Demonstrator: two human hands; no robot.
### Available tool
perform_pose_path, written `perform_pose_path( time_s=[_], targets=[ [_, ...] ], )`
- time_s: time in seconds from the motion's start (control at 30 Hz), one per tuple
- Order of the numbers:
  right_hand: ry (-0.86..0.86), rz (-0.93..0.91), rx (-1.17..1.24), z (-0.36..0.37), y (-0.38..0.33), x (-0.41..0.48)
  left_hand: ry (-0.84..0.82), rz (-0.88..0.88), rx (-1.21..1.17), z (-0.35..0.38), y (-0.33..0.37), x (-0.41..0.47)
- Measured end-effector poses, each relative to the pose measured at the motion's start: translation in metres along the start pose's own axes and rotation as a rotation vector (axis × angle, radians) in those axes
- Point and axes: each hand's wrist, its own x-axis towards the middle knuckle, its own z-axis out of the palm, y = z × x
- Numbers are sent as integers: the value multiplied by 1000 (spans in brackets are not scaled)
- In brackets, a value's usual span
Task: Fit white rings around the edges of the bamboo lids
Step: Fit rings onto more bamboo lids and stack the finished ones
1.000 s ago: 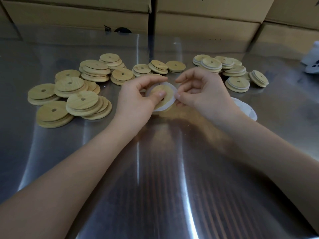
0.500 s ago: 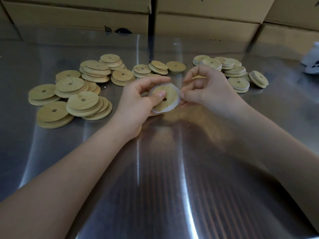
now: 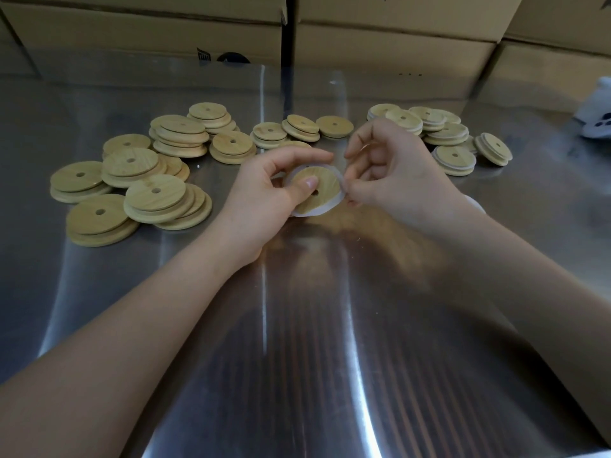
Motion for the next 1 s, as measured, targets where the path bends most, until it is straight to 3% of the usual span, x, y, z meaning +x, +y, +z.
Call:
perform_pose_path(
  time_s=[0.37, 0.53, 0.77, 1.0],
  targets=[
    [83, -77, 82, 11, -2, -4, 24, 140, 194, 2, -1, 0],
    [101, -99, 76, 18, -4, -7, 132, 132, 160, 1, -3, 0],
    [201, -103, 13, 21, -4, -6, 112, 123, 179, 1, -2, 0],
    [141, -65, -63, 12, -6, -4, 73, 101, 128, 0, -3, 2]
  ],
)
